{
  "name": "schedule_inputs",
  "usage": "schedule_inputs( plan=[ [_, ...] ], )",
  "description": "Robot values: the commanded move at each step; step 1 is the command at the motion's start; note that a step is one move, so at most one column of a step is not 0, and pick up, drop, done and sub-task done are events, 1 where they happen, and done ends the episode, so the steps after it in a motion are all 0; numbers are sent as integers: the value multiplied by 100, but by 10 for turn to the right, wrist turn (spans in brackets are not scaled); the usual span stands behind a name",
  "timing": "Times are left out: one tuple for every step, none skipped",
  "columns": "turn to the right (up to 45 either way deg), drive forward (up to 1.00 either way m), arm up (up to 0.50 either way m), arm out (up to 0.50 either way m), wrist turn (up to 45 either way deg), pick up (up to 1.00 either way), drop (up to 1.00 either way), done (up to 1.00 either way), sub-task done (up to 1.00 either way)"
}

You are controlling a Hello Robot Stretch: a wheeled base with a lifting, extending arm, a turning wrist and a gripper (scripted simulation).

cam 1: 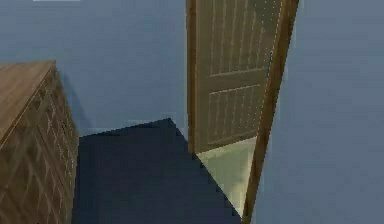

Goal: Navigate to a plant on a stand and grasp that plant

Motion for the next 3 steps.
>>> schedule_inputs(
  plan=[
    [0,80,0,0,0,0,0,0,0],
    [0,35,0,0,0,0,0,0,0],
    [450,0,0,0,0,0,0,0,0]
  ],
)
